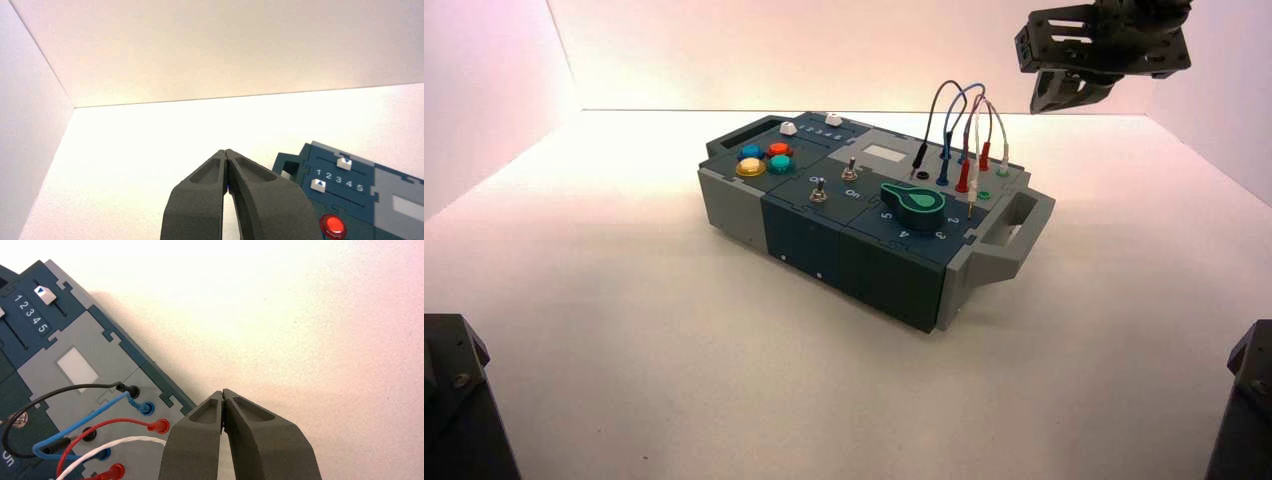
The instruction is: Rotate the box clockwise.
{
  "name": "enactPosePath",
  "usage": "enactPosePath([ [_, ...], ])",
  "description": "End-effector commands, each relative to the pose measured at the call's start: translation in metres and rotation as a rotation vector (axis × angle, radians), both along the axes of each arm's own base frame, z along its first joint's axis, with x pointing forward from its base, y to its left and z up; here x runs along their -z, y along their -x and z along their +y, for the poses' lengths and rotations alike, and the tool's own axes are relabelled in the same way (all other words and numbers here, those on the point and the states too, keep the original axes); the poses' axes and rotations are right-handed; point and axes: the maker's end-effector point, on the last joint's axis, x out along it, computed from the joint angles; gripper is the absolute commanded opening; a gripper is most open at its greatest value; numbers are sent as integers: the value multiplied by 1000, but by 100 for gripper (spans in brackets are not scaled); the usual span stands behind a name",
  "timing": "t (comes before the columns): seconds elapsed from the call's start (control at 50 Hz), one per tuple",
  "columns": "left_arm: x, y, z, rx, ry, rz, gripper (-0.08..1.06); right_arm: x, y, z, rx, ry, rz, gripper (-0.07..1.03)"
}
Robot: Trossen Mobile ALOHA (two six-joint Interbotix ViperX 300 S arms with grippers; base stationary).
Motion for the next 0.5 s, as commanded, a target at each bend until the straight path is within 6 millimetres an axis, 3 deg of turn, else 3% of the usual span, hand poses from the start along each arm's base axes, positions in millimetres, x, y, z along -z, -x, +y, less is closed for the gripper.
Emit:
enactPosePath([
  [0.02, -7, -15, 0, -6, -2, -36, -3, -8, -11, 2, 0, -6, -30, -2],
  [0.5, 29, -49, -26, 48, -18, 22, -3, 4, -16, 3, 0, 2, 6, -2],
])
